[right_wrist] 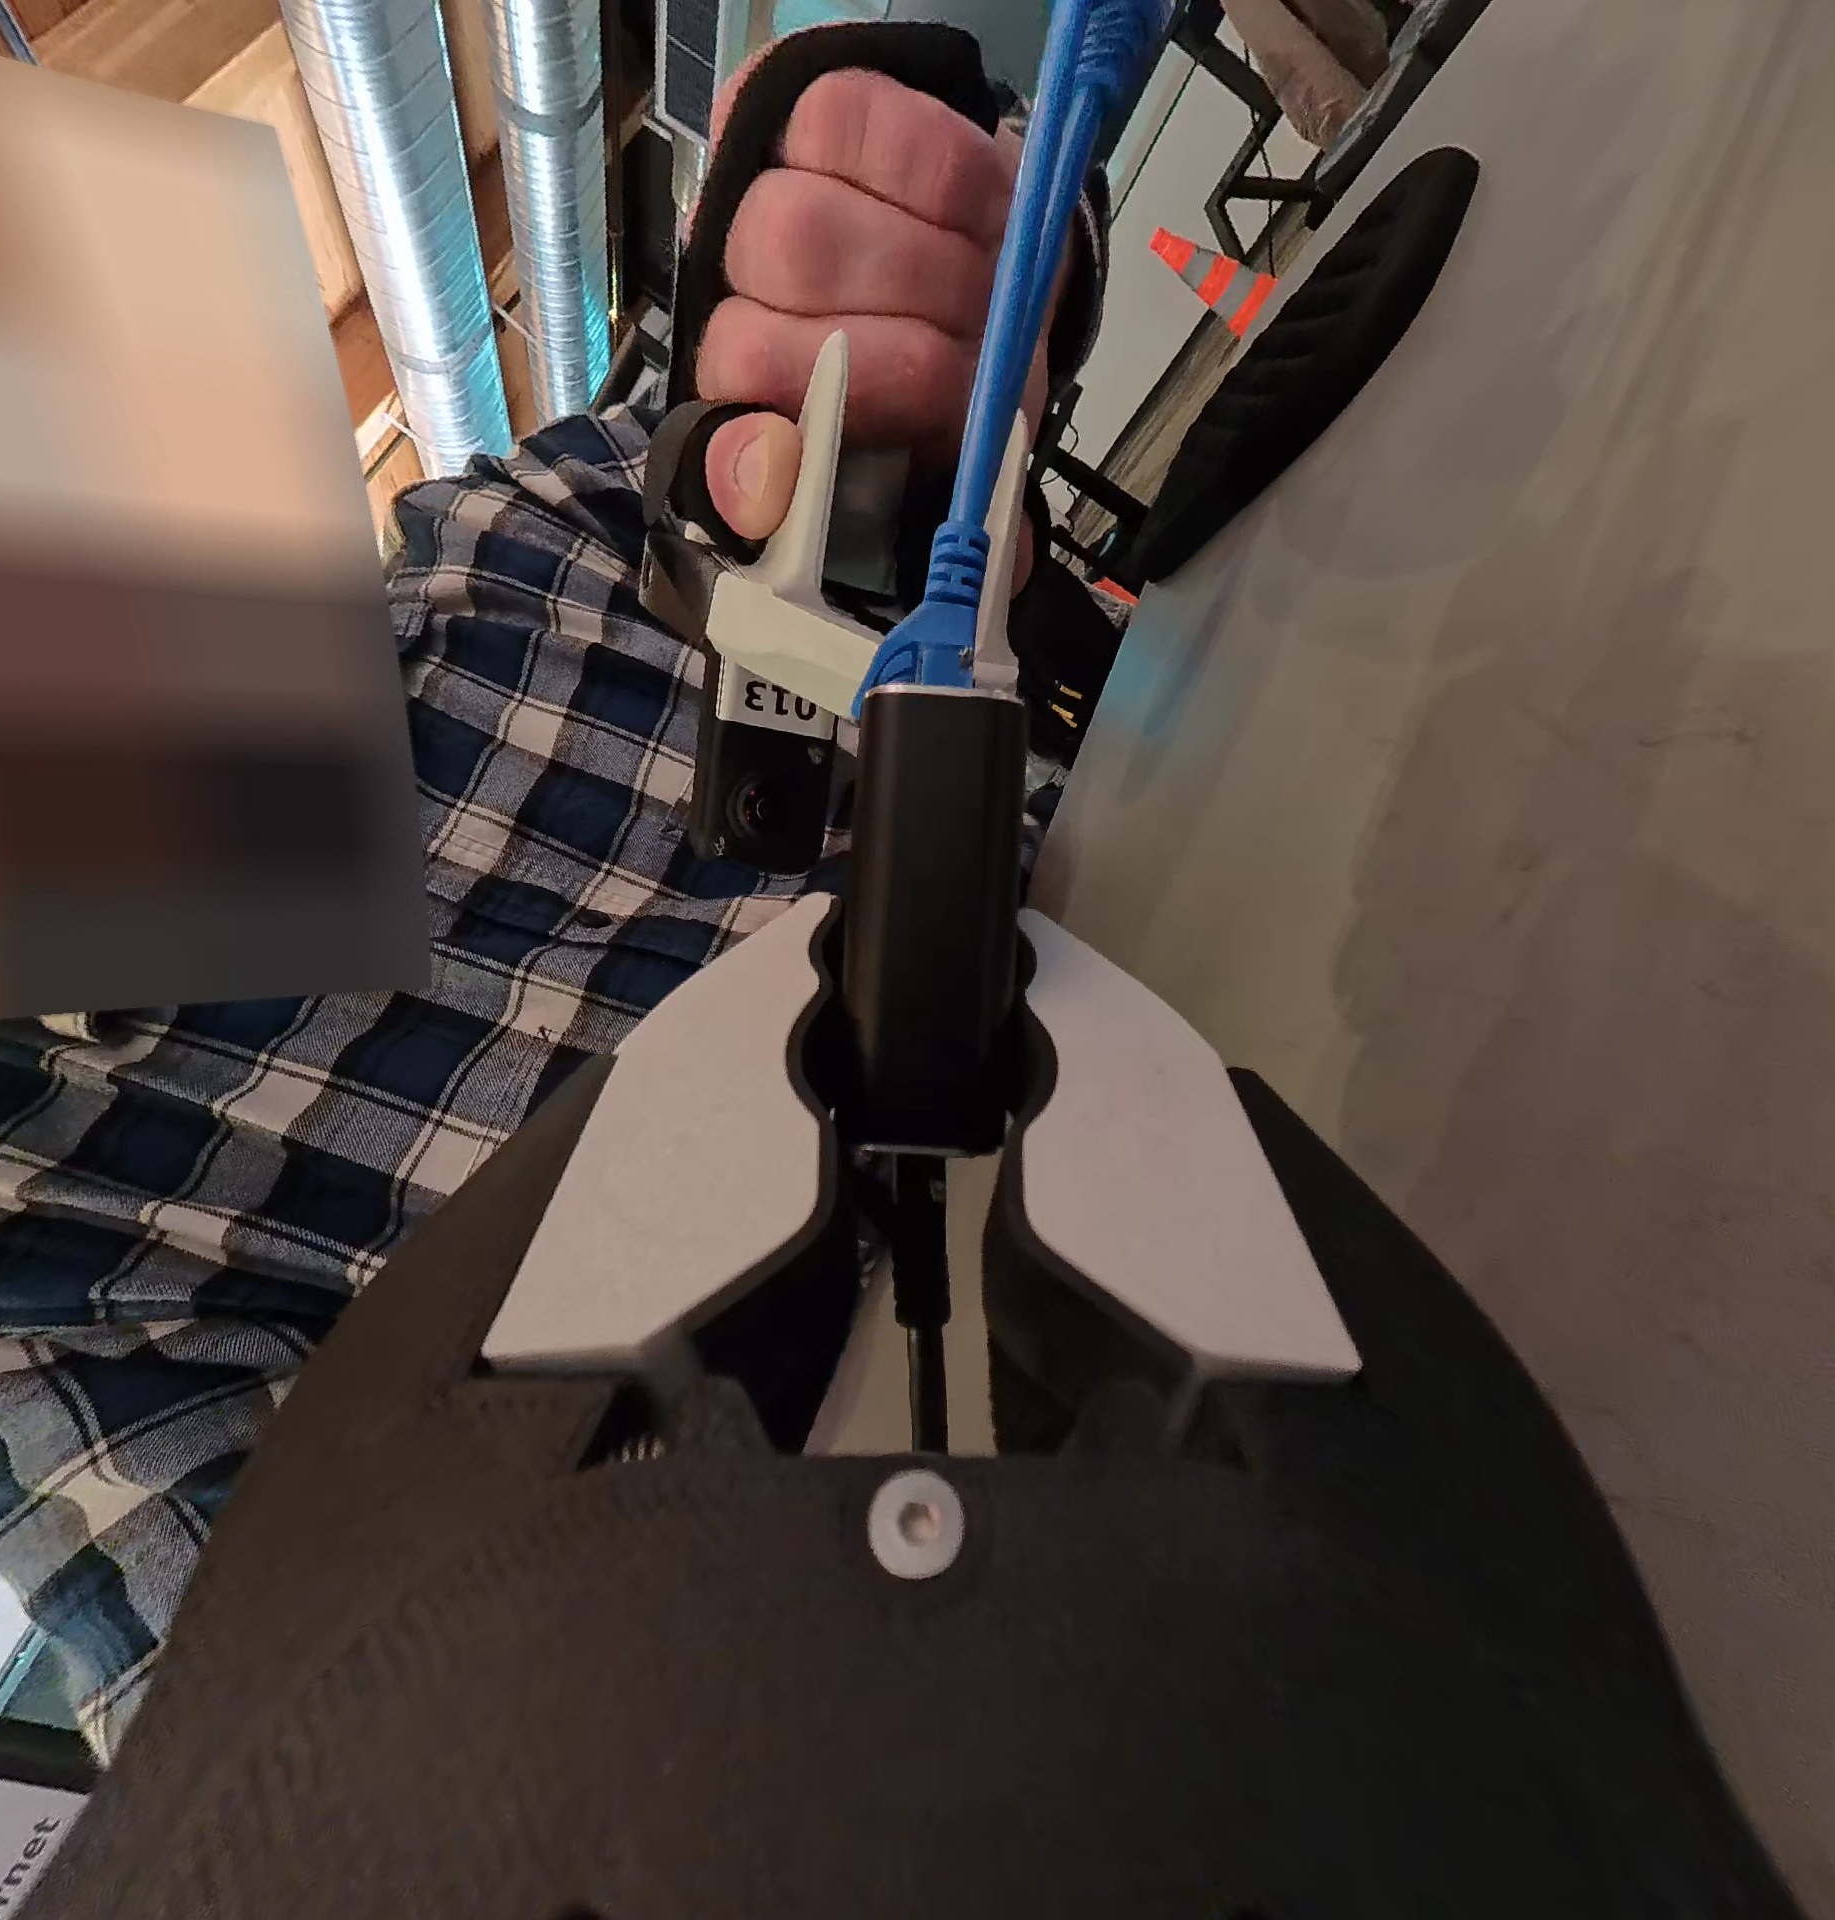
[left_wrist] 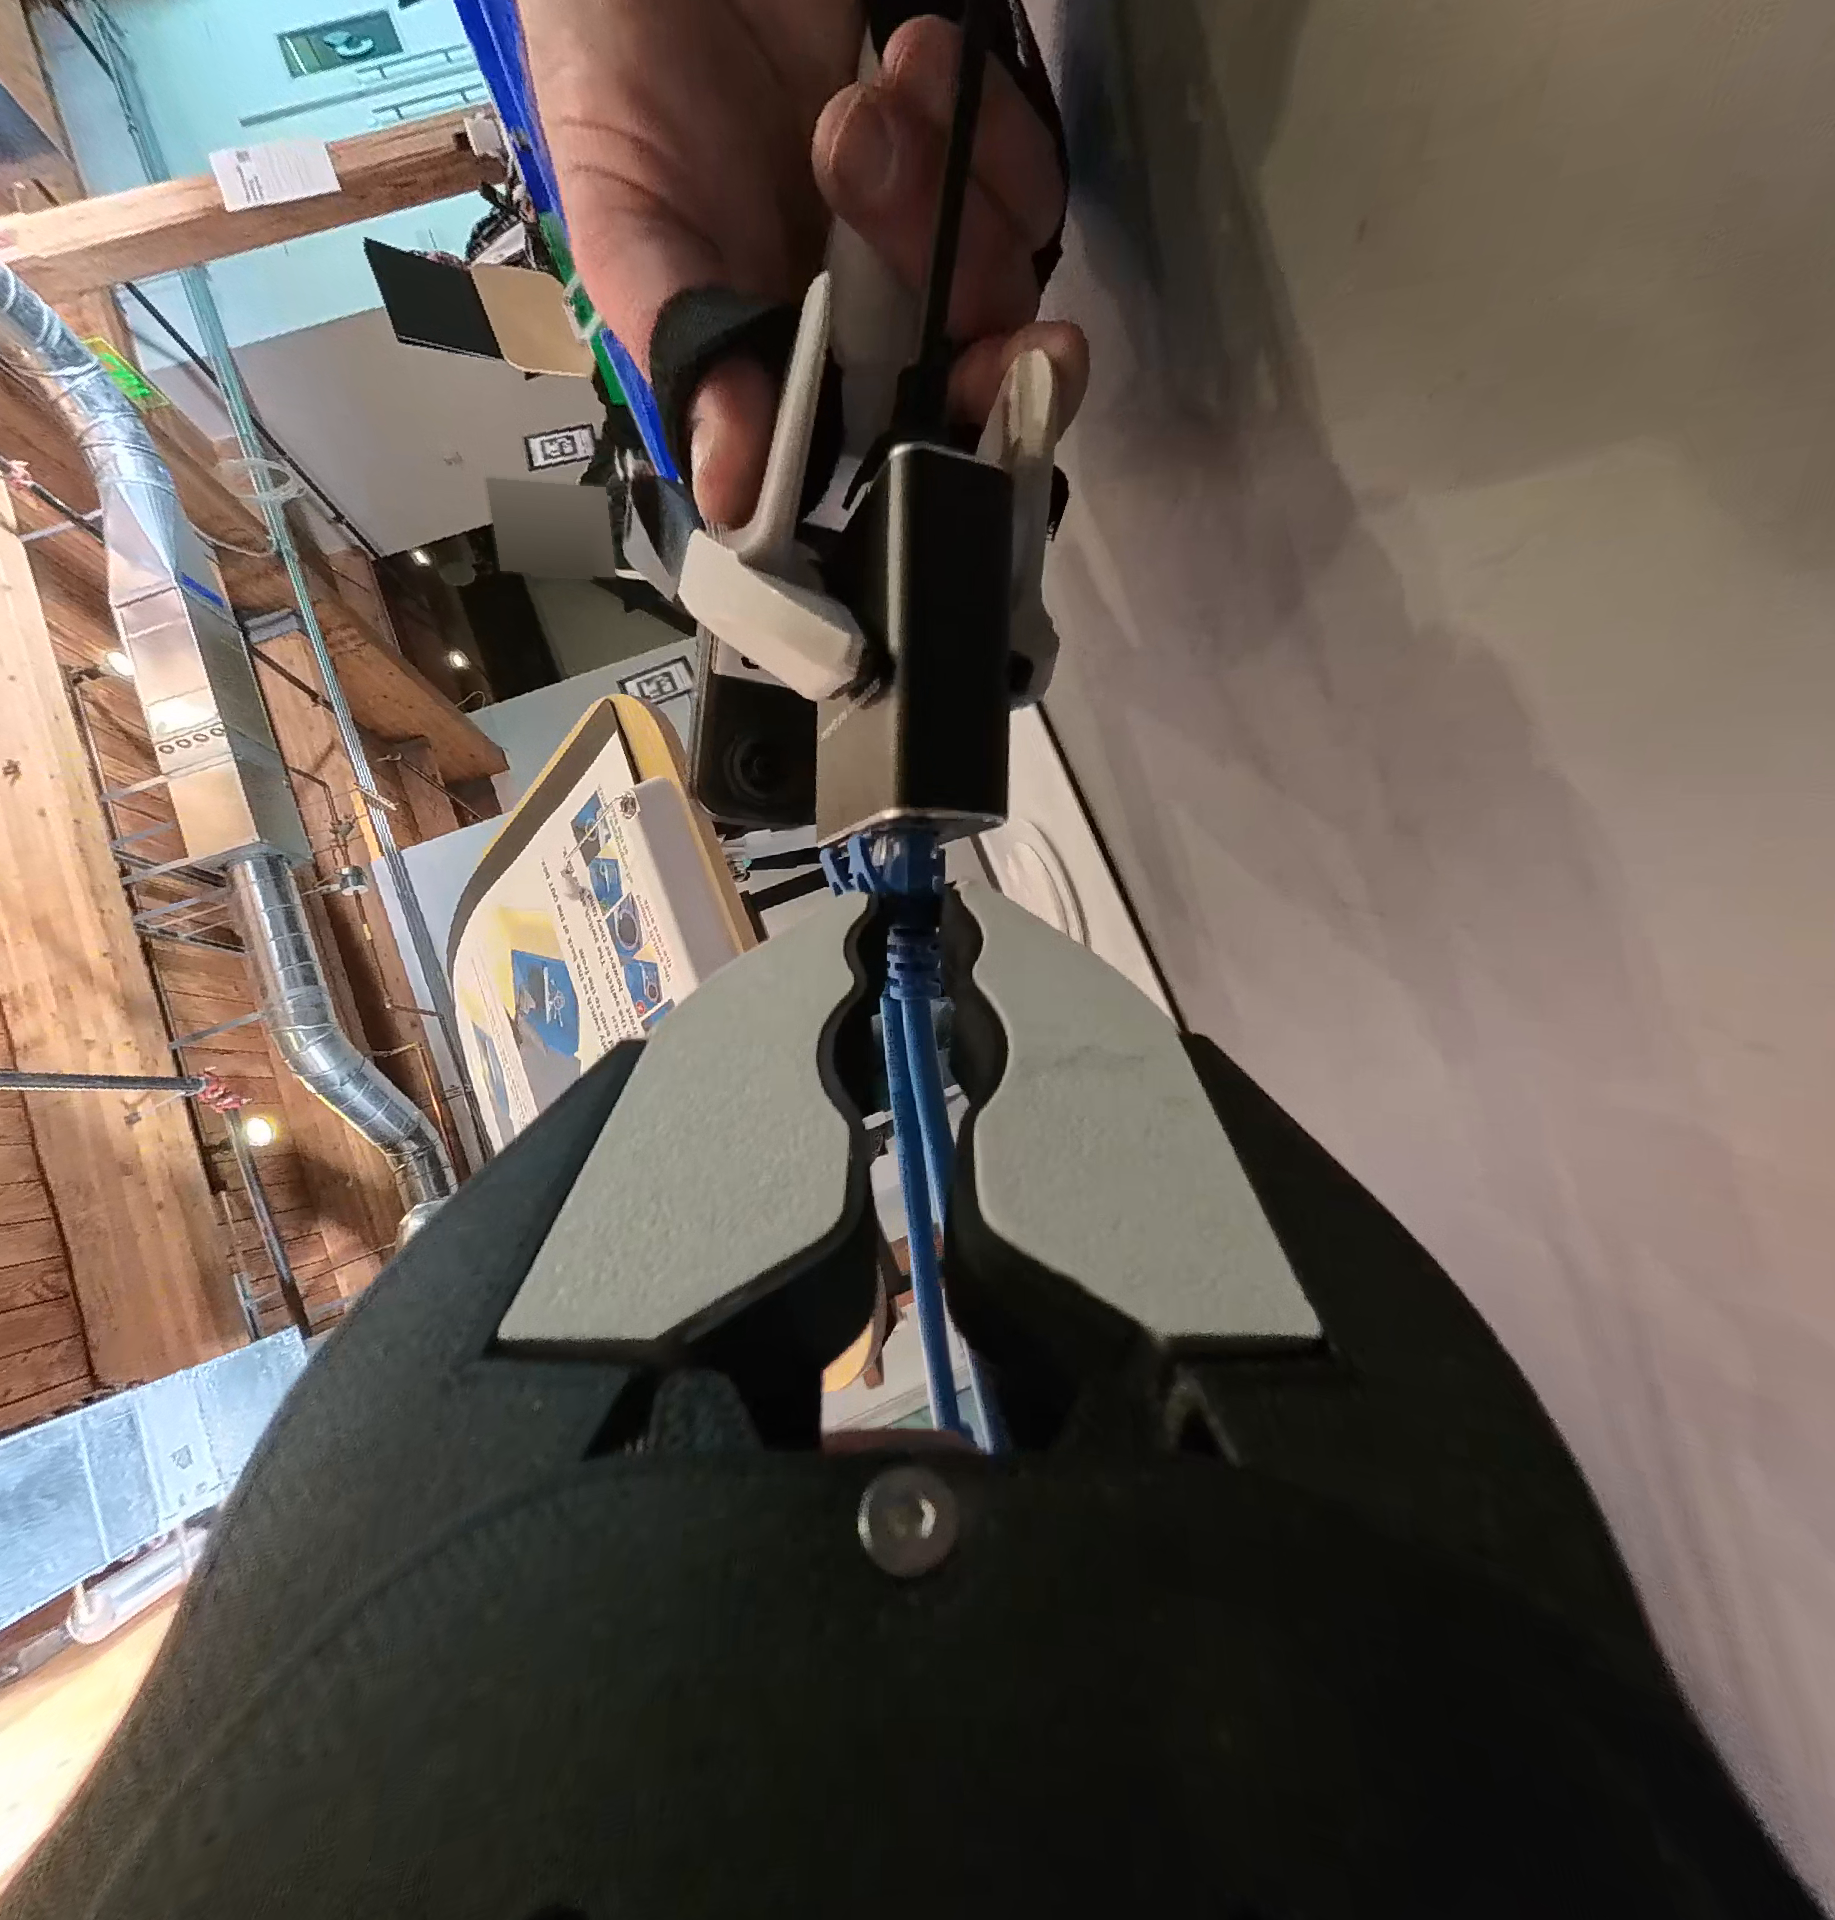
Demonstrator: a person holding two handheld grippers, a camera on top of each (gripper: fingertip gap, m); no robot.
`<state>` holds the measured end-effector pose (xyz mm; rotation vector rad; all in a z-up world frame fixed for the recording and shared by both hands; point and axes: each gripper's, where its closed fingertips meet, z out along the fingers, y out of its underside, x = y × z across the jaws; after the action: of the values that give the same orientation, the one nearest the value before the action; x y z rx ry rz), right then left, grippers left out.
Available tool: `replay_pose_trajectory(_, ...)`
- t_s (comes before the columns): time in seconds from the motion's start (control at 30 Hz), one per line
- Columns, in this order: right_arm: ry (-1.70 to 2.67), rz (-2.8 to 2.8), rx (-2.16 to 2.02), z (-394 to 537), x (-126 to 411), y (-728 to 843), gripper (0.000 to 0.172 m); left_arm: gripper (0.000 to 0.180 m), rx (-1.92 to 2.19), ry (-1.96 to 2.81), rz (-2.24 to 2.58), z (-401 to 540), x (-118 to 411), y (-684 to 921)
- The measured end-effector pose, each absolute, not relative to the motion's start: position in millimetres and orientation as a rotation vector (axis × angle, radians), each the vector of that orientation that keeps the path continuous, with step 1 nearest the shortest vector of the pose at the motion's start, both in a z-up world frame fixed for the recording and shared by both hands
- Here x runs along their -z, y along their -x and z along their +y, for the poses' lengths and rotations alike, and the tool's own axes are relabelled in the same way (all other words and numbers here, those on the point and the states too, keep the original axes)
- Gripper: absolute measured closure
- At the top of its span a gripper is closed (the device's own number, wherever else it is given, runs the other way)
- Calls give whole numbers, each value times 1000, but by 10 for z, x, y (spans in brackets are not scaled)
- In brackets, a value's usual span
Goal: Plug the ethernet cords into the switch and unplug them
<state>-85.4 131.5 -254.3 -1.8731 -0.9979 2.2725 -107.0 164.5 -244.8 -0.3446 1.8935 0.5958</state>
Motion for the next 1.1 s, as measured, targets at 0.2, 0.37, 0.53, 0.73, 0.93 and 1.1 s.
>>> replay_pose_trajectory(0.2,1847,-1007,-2234,1328,2447,841,145,166,-549,399,1848,1695,2297,1067)
replay_pose_trajectory(0.37,1868,-996,-2141,1402,2377,710,145,154,-470,593,1712,1784,1955,1199)
replay_pose_trajectory(0.53,1849,-1000,-2023,1446,2131,510,145,157,-407,793,1606,1914,1886,1445)
replay_pose_trajectory(0.73,1866,-934,-1931,1440,1947,168,146,160,-394,969,1579,2039,2340,1529)
replay_pose_trajectory(0.93,1885,-885,-1840,1363,1787,-128,146,160,-361,1024,1598,2199,2722,1364)
replay_pose_trajectory(1.1,1889,-821,-1729,1334,1588,-501,146,159,-357,1077,1594,2372,2889,1275)
